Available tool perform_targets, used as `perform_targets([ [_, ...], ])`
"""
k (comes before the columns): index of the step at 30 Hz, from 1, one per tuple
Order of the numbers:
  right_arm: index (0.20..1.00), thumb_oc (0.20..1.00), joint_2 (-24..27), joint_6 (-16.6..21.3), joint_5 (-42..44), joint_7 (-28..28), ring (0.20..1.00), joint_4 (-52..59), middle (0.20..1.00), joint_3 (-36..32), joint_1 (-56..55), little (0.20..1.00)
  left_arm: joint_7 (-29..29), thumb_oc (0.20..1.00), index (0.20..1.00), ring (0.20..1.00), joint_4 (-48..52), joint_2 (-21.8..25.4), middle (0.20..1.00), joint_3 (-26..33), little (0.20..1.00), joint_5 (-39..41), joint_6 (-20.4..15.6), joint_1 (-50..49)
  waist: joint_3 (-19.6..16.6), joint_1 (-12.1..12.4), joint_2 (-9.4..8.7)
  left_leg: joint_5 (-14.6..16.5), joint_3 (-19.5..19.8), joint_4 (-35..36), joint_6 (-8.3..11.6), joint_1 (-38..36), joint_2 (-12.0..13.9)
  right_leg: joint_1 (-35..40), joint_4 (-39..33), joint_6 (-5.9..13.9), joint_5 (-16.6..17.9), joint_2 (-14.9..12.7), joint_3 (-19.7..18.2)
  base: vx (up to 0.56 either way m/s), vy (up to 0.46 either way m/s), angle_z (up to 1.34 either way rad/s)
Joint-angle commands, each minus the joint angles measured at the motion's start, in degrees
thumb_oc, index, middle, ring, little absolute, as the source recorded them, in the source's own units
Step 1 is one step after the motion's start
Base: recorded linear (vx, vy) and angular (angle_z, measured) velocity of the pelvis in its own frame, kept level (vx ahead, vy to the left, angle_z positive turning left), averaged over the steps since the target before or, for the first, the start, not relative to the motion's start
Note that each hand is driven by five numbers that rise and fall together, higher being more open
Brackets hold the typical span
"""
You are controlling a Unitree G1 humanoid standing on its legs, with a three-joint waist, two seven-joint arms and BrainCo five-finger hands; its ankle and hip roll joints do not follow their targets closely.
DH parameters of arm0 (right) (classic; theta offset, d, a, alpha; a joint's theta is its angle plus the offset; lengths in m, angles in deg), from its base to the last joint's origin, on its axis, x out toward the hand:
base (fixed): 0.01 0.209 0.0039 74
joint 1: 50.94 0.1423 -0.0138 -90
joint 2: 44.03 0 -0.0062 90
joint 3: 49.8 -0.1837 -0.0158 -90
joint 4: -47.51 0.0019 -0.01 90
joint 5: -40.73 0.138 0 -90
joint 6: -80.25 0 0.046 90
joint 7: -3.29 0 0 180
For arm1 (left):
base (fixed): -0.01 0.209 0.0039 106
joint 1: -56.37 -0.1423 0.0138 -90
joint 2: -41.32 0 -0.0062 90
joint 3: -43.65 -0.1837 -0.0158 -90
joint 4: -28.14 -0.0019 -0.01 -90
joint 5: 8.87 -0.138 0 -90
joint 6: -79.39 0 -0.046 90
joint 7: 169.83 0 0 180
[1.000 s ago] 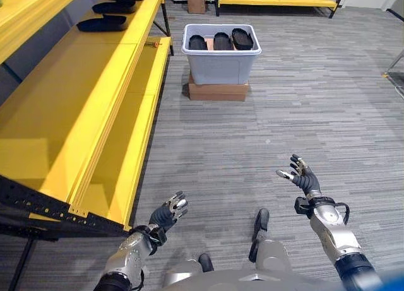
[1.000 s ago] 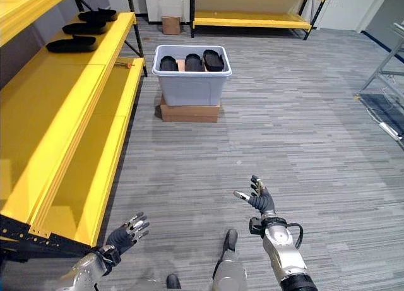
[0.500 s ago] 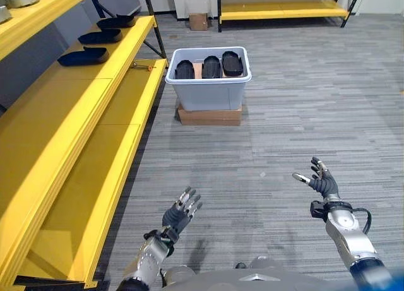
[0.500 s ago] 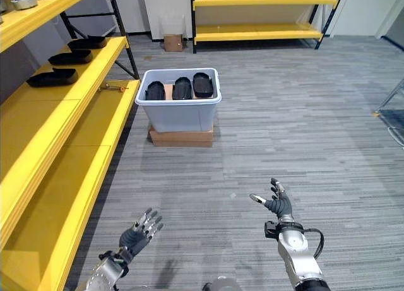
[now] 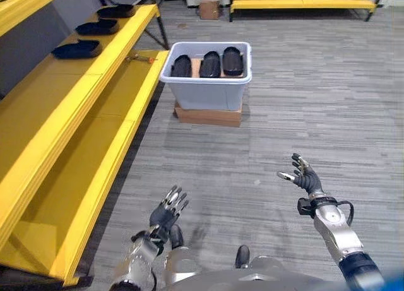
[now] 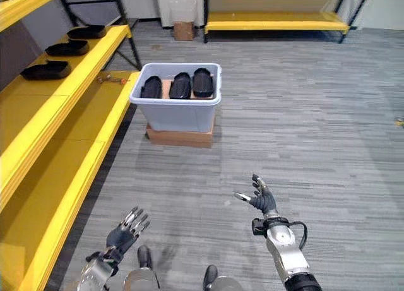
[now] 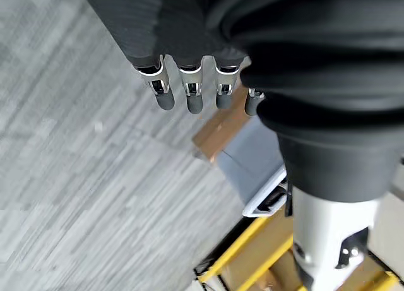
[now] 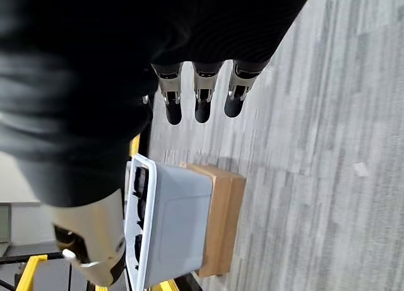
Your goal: Move parts from the plastic box to the shelf.
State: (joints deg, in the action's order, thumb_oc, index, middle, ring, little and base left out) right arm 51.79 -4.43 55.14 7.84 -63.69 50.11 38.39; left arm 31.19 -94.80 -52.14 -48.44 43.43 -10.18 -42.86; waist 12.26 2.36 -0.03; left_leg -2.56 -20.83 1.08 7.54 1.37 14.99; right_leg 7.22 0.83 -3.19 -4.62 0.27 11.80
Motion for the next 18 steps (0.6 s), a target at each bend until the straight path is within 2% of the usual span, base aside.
perform_targets([
  [1, 1.0, 1.0, 1.73, 2.94, 0.93, -0.64, 1.0, 5.78, 1.0, -1.08, -0.9, 1.0, -0.32, 1.0, 1.0, 1.0, 4.56, 2.64, 1.0, 0.29, 1.0, -0.36, -3.46, 2.46, -1.27, 0.25, -0.86, -2.23, -1.59, -2.67, -2.08, -0.18, -3.57, 2.85, 6.84, 7.6, -4.23, -8.39, 7.59, 0.23, 0.254, -0.01],
  [4, 1.0, 1.0, 1.09, 2.57, 1.4, -0.57, 1.0, 5.84, 1.0, -1.32, -1.74, 1.0, -0.26, 1.0, 1.0, 1.0, 4.67, 3.45, 1.0, 0.1, 1.0, -1.9, -3.15, 2.84, -1.61, 0.42, -1.13, -0.56, -1.1, -3.01, -3.55, -0.82, -6.4, 2.81, 7.99, 7.9, -4.52, -8.72, 7.06, 0.23, 0.281, 0.19],
  [8, 1.0, 1.0, -0.42, 3.44, 1.01, -0.73, 1.0, 5.66, 1.0, -0.82, -1.59, 1.0, -0.43, 1.0, 1.0, 1.0, 4.0, 4.94, 1.0, -1.01, 1.0, -3.27, -4.17, 3.68, -2.1, 0.13, -1.59, 1.25, -0.22, 0.35, -7.15, -2.81, -11.25, 0.52, 13.45, 10.51, -2.82, -9.69, 4.25, 0.19, 0.345, 0.09],
  [14, 1.0, 1.0, -0.55, 3.51, -0.45, -0.26, 1.0, 5.35, 1.0, -0.37, -0.59, 1.0, -0.61, 1.0, 1.0, 1.0, 3.59, 5.79, 1.0, -1.55, 1.0, -5.09, -5.14, 4.08, -2.66, 0.46, -1.88, 3.37, 0.36, 1.3, -10.55, -3.74, -14.82, -2.02, 21.75, 12.61, -1.4, -10.92, 3.29, 0.08, 0.23, 0.05],
  [17, 1.0, 1.0, -0.56, 3.64, -0.78, 0.24, 1.0, 5.43, 1.0, -0.33, -0.26, 1.0, -0.25, 1.0, 1.0, 1.0, 3.5, 5.92, 1.0, -1.73, 1.0, -6.01, -5.35, 4.09, -2.85, 0.69, -1.98, 3.68, -0.03, 1.64, -11.2, -3.95, -15.68, -2.17, 23.92, 13.27, -0.77, -11.03, 3.78, 0.04, 0.148, 0.08],
  [18, 1.0, 1.0, -0.56, 3.42, 0.0, 1.2, 1.0, 5.62, 1.0, 0.03, 0.27, 1.0, -0.14, 1.0, 1.0, 1.0, 3.23, 5.86, 1.0, -2.21, 1.0, -7.08, -5.29, 4.18, -3.12, 1.19, -1.96, 4.13, -0.6, 2.53, -12.33, -4.77, -17.09, -3.57, 29.92, 14.46, 1.92, -11.84, 5.21, 0.05, 0.242, 0.0],
])
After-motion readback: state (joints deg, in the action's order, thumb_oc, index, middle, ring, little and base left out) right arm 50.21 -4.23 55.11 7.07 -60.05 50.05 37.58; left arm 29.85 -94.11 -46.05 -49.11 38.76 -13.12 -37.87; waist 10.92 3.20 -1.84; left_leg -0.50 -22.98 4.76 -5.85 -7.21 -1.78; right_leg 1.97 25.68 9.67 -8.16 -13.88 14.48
